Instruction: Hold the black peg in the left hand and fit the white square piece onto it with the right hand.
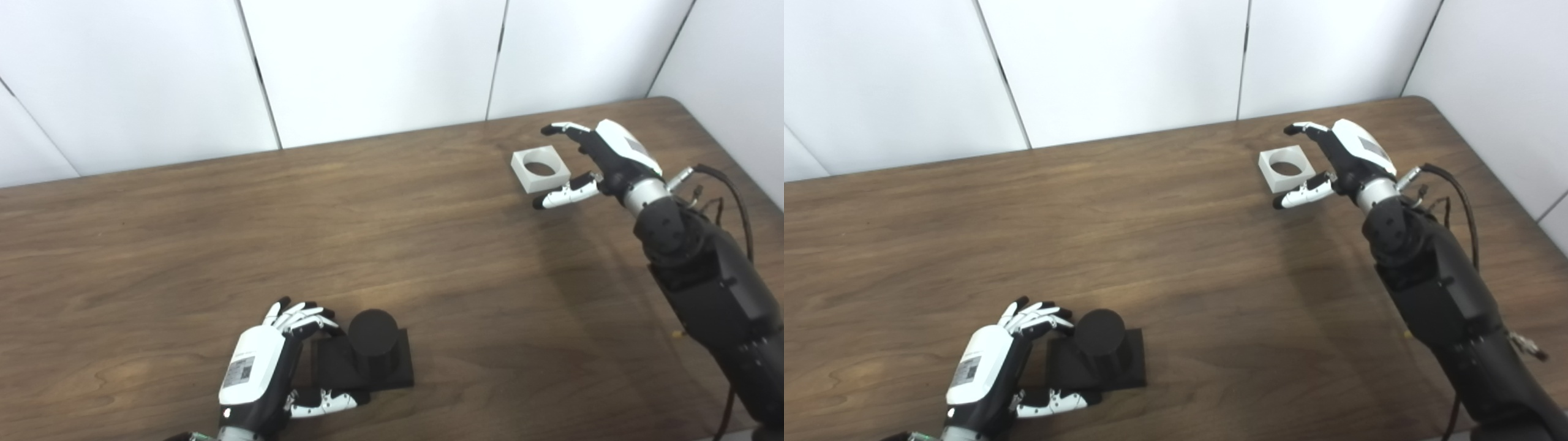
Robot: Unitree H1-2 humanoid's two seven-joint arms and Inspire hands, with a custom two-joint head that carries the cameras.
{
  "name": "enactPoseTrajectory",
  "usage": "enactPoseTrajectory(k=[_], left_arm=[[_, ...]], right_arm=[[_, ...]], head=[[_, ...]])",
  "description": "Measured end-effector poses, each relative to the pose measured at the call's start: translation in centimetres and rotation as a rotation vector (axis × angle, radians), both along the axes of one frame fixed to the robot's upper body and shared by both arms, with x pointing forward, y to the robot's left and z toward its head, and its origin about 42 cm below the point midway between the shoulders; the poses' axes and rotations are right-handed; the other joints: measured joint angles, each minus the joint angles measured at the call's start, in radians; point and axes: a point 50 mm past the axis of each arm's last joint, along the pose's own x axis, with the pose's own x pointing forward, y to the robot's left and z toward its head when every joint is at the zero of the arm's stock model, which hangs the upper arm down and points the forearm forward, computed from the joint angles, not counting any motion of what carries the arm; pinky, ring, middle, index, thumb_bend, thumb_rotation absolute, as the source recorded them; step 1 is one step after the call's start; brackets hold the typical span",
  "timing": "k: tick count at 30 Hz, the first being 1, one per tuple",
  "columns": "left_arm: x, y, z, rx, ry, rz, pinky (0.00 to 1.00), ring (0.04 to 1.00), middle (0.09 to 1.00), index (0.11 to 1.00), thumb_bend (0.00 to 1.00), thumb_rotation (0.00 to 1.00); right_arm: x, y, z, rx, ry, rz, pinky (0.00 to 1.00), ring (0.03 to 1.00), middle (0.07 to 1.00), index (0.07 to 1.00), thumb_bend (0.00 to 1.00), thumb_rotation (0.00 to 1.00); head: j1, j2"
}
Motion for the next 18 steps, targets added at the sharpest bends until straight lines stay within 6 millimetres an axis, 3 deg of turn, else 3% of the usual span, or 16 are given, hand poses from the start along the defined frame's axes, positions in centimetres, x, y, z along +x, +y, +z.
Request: enactPoseTrajectory(k=[9,18], left_arm=[[0.0,-0.1,0.0,0.004,-0.001,0.001,0.97,0.856,0.778,0.484,0.52,0.05],[0.0,-0.3,0.0,0.008,-0.004,0.002,0.98,0.860,0.780,0.484,0.52,0.05]], right_arm=[[3.0,-0.8,-0.4,-0.102,0.044,0.014,0.87,0.945,0.905,0.820,0.87,0.15],[4.1,-0.4,-0.8,-0.186,0.102,0.044,0.94,0.968,0.933,0.834,0.87,0.17]], head=[[0.012,0.000],[0.017,0.000]])
